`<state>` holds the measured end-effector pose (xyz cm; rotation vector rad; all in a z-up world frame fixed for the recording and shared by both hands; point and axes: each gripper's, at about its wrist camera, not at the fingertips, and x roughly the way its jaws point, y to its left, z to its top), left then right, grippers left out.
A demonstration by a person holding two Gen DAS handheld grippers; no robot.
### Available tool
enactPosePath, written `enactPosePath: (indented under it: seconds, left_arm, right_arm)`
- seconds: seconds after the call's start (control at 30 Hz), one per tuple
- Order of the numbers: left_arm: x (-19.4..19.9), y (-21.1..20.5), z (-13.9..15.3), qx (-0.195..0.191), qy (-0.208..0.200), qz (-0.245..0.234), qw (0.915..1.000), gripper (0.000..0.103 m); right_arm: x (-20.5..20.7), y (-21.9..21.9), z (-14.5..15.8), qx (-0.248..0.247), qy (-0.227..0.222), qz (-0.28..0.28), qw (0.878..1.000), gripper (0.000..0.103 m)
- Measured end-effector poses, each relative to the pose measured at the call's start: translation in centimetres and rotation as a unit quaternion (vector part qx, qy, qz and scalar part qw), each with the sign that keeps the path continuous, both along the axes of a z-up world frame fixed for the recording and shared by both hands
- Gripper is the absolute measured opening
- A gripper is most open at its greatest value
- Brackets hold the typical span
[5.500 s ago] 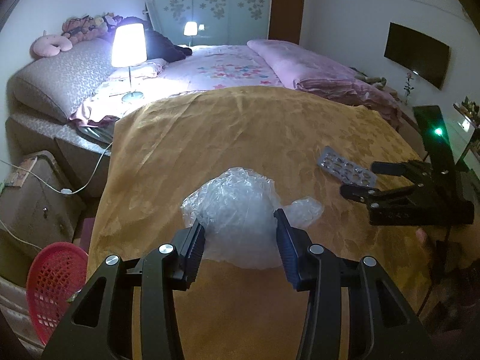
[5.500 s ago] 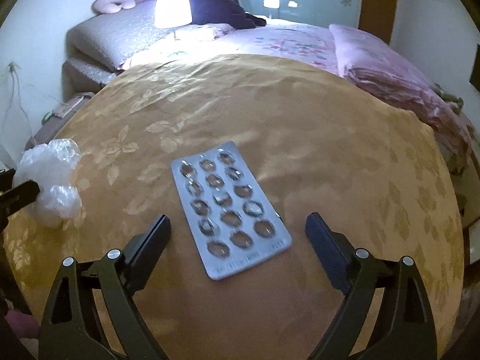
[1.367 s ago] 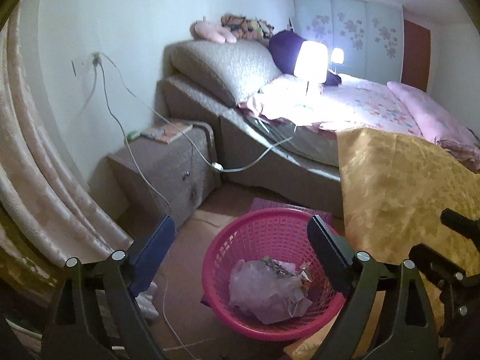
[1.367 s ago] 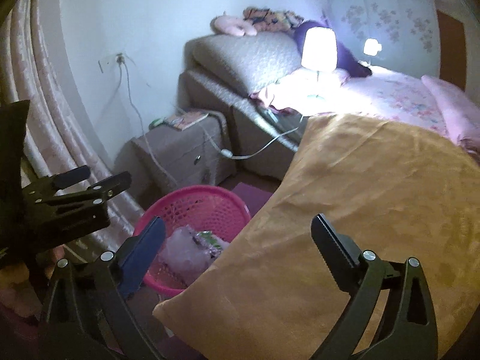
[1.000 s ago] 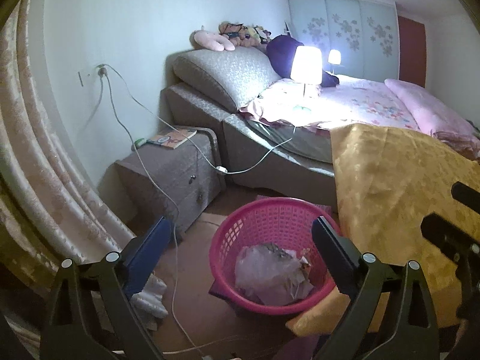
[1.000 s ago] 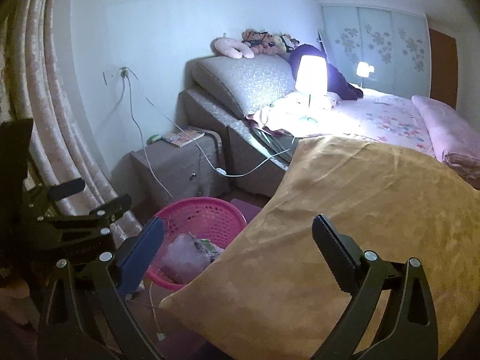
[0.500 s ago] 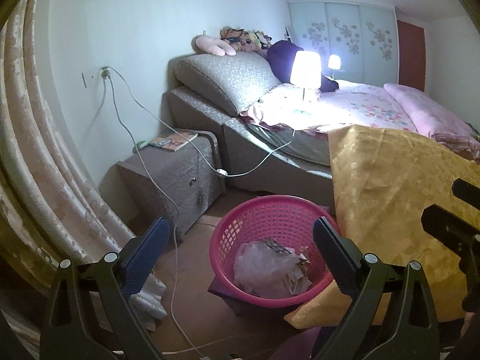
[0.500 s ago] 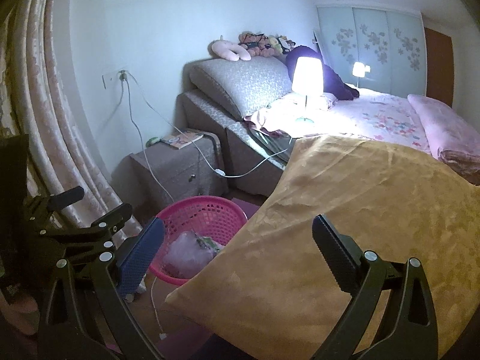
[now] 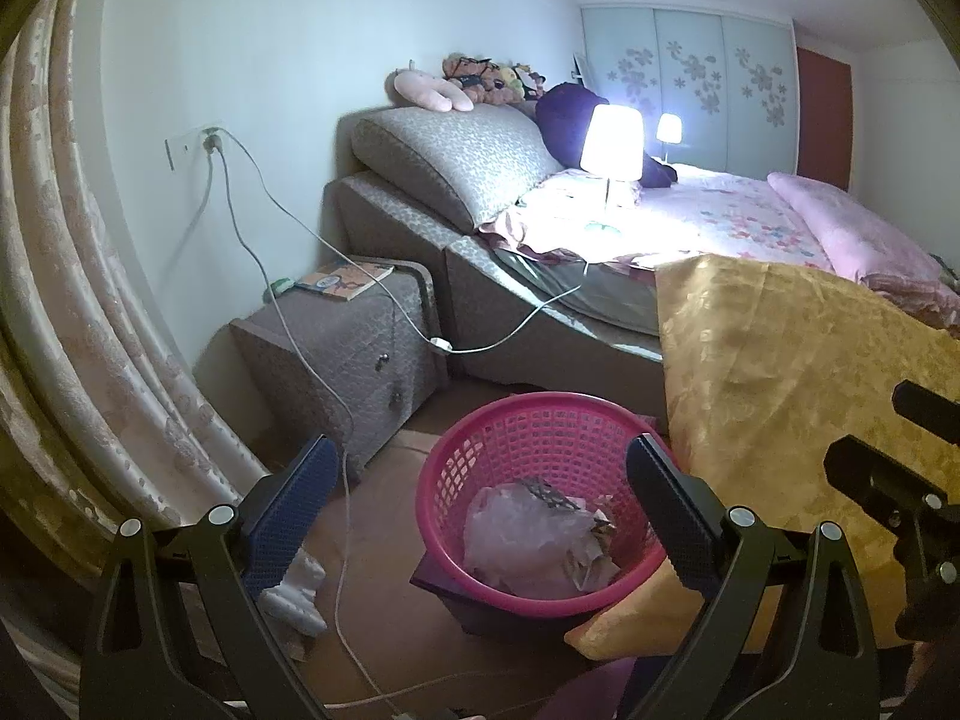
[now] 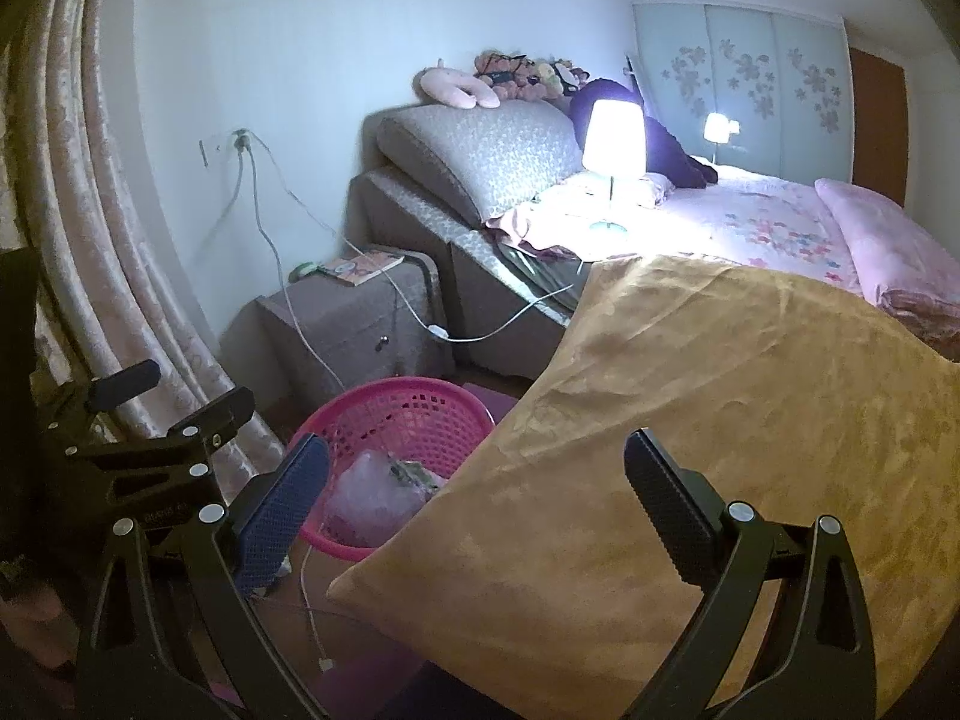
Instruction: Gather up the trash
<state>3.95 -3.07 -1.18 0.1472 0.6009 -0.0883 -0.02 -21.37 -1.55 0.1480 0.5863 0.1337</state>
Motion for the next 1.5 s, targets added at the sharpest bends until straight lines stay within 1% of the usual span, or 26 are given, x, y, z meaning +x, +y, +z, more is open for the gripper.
enactPosePath:
  seconds: [0.57,0.73,1.07,1.17,1.4,1.5]
  left_arm:
    - [-0.2,-0.5,-0.4,-0.003,0.003,-0.001,1.0000,0.093]
    - [-0.3,-0.8,-0.6,0.005,0.002,0.006,1.0000,0.093]
    - [-0.5,-1.0,-0.8,0.001,0.005,0.007,1.0000,0.093]
    - [-0.5,-1.1,-0.9,0.001,0.003,0.001,1.0000,0.093]
    - [-0.7,-1.6,-1.4,0.007,0.008,-0.001,0.9999,0.093]
    - [-0.8,-1.5,-1.5,0.004,0.011,0.000,0.9999,0.093]
  right_arm:
    - [0.1,0.4,-0.2,0.002,0.006,0.008,1.000,0.096]
    - [0.0,0.7,-0.3,0.000,0.007,0.012,1.000,0.096]
    - [0.0,0.9,-0.4,0.001,0.009,0.013,1.000,0.096]
    - [0.0,0.8,-0.4,0.001,0.008,0.012,1.000,0.096]
    - [-0.1,1.0,-0.5,0.000,0.008,0.015,1.000,0.096]
    - [-0.2,1.1,-0.7,0.001,0.009,0.015,1.000,0.096]
